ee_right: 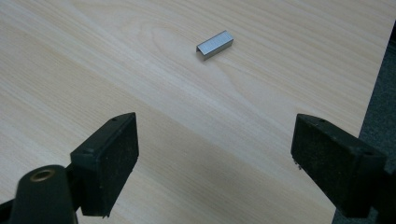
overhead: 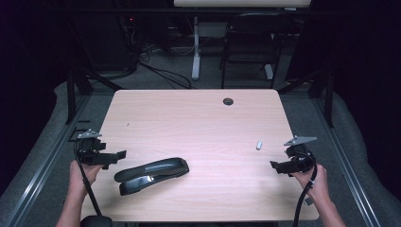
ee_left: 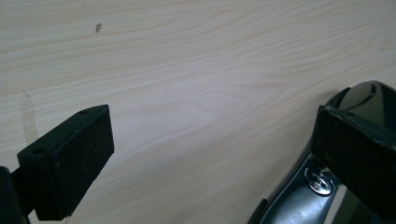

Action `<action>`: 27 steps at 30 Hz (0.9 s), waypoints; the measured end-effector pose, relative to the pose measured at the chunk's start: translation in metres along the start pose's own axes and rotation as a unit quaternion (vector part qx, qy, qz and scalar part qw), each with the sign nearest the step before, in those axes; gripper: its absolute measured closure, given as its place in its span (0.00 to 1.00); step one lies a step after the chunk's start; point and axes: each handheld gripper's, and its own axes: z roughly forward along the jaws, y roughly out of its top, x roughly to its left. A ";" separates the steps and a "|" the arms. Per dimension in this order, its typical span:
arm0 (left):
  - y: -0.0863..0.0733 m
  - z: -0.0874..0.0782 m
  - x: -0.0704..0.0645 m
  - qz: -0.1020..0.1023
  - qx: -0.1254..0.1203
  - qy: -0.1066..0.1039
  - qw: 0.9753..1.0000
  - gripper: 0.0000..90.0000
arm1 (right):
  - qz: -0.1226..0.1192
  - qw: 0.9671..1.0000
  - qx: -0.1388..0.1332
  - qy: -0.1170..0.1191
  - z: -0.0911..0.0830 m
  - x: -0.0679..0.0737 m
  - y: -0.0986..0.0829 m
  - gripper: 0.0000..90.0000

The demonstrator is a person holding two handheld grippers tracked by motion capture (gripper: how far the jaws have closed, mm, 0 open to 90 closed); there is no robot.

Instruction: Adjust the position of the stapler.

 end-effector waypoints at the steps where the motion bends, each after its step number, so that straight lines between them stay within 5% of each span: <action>1: -0.001 -0.003 -0.004 0.001 -0.002 -0.008 1.000 0.00 | -0.003 1.000 0.001 0.000 0.000 0.001 0.000 0.16; 8: 0.000 -0.012 -0.030 0.042 -0.003 -0.028 0.999 0.00 | -0.019 1.000 0.005 0.003 0.000 0.006 0.004 0.16; 20: 0.003 -0.009 -0.044 0.084 0.019 -0.081 0.993 0.00 | -0.012 1.000 0.012 0.008 0.002 0.003 0.004 0.18; 24: 0.003 -0.005 -0.052 0.107 0.039 -0.105 0.988 0.00 | -0.011 1.000 0.014 0.006 0.002 0.002 0.003 0.19; 27: 0.002 0.001 -0.057 0.131 0.058 -0.144 0.979 0.00 | -0.010 1.000 0.015 0.005 0.002 0.002 0.003 0.19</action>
